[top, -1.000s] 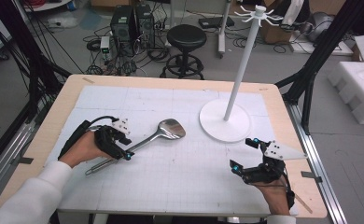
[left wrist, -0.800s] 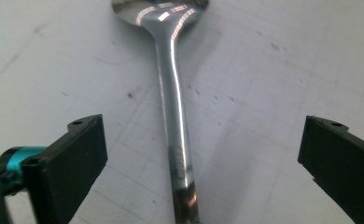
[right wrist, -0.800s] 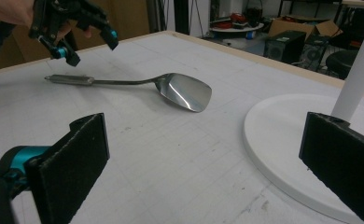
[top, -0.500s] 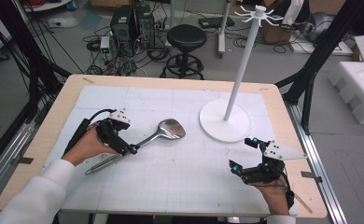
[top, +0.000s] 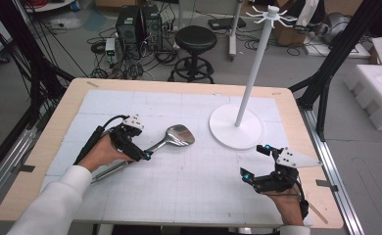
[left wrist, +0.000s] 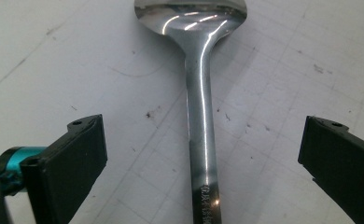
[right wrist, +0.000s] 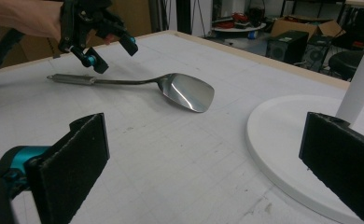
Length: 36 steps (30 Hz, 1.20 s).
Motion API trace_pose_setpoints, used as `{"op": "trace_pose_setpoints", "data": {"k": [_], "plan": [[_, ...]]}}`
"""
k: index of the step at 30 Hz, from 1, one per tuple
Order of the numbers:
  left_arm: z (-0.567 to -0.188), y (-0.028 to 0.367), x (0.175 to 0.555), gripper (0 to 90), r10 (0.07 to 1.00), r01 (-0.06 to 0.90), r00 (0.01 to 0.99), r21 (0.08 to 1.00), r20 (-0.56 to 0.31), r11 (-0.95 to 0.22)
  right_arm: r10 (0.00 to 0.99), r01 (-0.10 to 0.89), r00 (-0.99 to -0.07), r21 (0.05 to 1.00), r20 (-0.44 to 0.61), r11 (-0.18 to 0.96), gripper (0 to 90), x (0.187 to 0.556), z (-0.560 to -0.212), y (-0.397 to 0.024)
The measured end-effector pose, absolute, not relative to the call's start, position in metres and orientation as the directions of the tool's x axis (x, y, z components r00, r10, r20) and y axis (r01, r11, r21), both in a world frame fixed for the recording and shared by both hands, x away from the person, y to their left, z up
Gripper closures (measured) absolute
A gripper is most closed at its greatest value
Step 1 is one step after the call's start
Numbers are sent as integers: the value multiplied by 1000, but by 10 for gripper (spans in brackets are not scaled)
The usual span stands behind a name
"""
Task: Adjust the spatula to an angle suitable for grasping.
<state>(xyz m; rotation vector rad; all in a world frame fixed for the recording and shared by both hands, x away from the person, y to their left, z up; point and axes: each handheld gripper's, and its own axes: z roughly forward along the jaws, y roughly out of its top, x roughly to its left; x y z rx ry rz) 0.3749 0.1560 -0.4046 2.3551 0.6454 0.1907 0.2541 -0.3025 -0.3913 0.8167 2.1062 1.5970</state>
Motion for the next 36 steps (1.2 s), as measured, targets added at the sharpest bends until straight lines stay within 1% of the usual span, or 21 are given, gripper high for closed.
{"op": "trace_pose_setpoints", "data": {"k": [3, 6, 8, 14, 15, 18, 19, 20, 22, 24, 26, 28, 30, 32, 36], "plan": [[-410, 151, 375, 19, 493, 390, 870, 630, -13, -671, 644, 222, -763, 956, 49, 190, 4, 254, -391, -302], [-413, 149, 376, 80, 493, 395, 870, 614, -11, -683, 644, 222, -764, 956, 50, 190, 4, 254, -391, -302], [-417, 145, 376, 103, 483, 396, 875, 588, -10, -705, 644, 223, -764, 956, 51, 189, 4, 254, -391, -302], [-422, 140, 375, 161, 459, 379, 888, 562, 1, -735, 645, 223, -762, 957, 52, 186, 4, 254, -391, -303], [-422, 140, 374, 217, 451, 375, 893, 561, -4, -738, 644, 223, -763, 957, 53, 184, 4, 254, -391, -303], [-421, 140, 374, 271, 449, 372, 893, 566, -3, -736, 645, 225, -762, 957, 55, 184, 4, 254, -392, -303], [-421, 141, 376, 294, 444, 372, 896, 555, -5, -744, 646, 225, -762, 957, 55, 184, 4, 254, -392, -303], [-422, 141, 375, 304, 460, 387, 888, 555, -8, -737, 646, 223, -762, 957, 53, 184, 4, 254, -392, -303], [-422, 143, 377, 368, 462, 392, 887, 535, -4, -748, 645, 222, -763, 958, 52, 184, 4, 254, -391, -303], [-423, 143, 377, 381, 468, 393, 883, 541, 3, -744, 645, 222, -762, 958, 53, 184, 4, 254, -391, -303], [-422, 144, 378, 436, 473, 400, 881, 540, -4, -740, 643, 223, -764, 957, 54, 186, 4, 254, -392, -302], [-422, 144, 378, 459, 472, 403, 882, 541, -13, -738, 643, 223, -764, 957, 53, 186, 4, 254, -392, -302], [-422, 144, 378, 511, 475, 404, 880, 537, -8, -741, 643, 223, -764, 957, 53, 186, 4, 254, -392, -302], [-423, 144, 377, 538, 481, 413, 877, 537, -16, -735, 643, 223, -764, 957, 53, 186, 4, 254, -392, -302], [-424, 143, 378, 562, 472, 401, 882, 527, 0, -749, 643, 224, -764, 957, 55, 184, 4, 254, -392, -302]]}}
